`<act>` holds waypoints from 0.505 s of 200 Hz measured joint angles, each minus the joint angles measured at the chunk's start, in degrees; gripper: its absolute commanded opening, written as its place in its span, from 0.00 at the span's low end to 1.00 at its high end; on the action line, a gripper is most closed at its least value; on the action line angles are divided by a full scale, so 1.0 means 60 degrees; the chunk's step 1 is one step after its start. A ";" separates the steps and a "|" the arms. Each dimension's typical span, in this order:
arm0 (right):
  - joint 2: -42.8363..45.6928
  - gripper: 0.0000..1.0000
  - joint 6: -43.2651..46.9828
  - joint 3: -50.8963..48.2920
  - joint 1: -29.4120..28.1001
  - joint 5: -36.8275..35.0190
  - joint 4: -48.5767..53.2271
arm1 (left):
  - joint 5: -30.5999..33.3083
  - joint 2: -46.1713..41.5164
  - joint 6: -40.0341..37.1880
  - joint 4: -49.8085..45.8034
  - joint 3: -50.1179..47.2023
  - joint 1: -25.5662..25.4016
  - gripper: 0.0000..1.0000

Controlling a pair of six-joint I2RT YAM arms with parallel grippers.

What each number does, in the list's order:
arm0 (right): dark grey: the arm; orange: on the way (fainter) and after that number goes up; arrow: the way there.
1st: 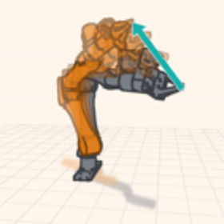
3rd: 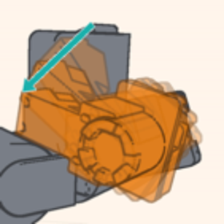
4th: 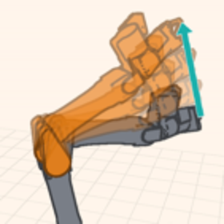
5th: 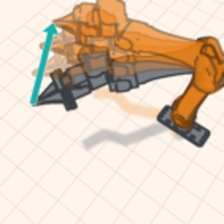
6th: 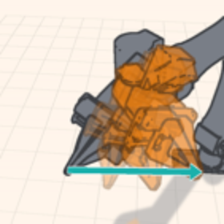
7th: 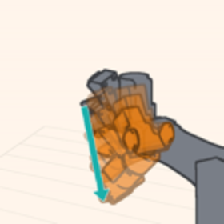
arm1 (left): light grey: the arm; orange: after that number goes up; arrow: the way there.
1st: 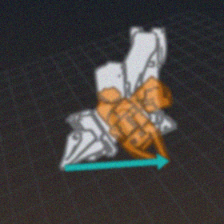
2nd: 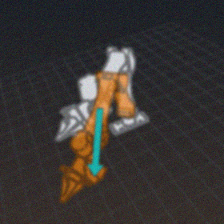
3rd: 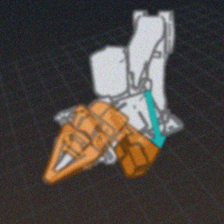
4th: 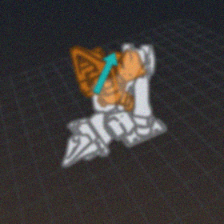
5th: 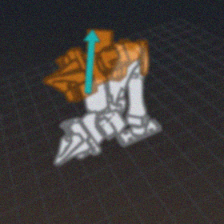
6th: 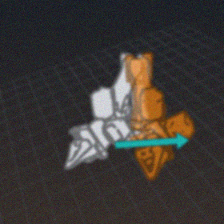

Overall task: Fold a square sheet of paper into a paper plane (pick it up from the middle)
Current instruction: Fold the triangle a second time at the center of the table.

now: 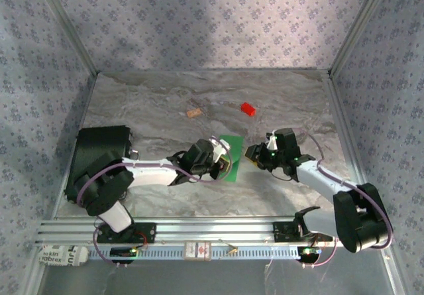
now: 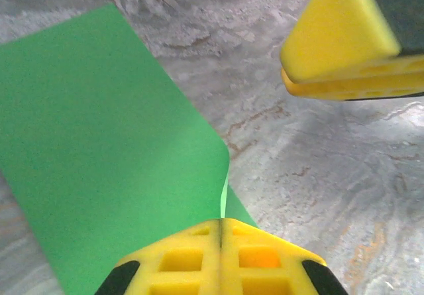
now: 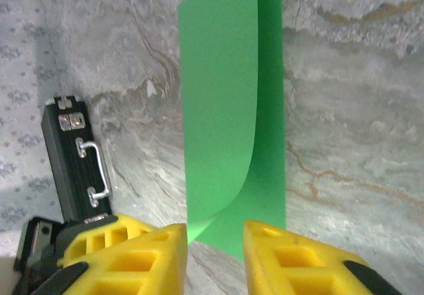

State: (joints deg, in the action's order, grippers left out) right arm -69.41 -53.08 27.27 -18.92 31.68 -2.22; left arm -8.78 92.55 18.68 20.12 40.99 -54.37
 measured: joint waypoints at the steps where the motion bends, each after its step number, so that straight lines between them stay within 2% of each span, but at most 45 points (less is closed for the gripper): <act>1: 0.0004 0.24 0.0007 -0.0011 -0.0022 0.0004 0.0000 | -0.0018 0.0000 0.0018 0.0000 -0.0007 0.0007 0.00; 41: -0.0142 0.18 -0.0091 -0.0142 -0.0984 -0.0062 -0.0047 | -0.0754 0.0000 0.0663 0.0131 -0.0109 0.0382 0.01; 101: -0.1894 0.14 -0.0514 0.0160 -0.2022 -0.0386 -0.0892 | -0.1075 0.0000 0.0943 0.0178 -0.0146 0.0499 0.05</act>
State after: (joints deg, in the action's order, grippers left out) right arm -80.77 -56.16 28.23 -31.05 29.36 -7.57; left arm -15.22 92.55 24.34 21.19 40.12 -51.37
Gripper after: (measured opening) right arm 0.139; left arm 0.045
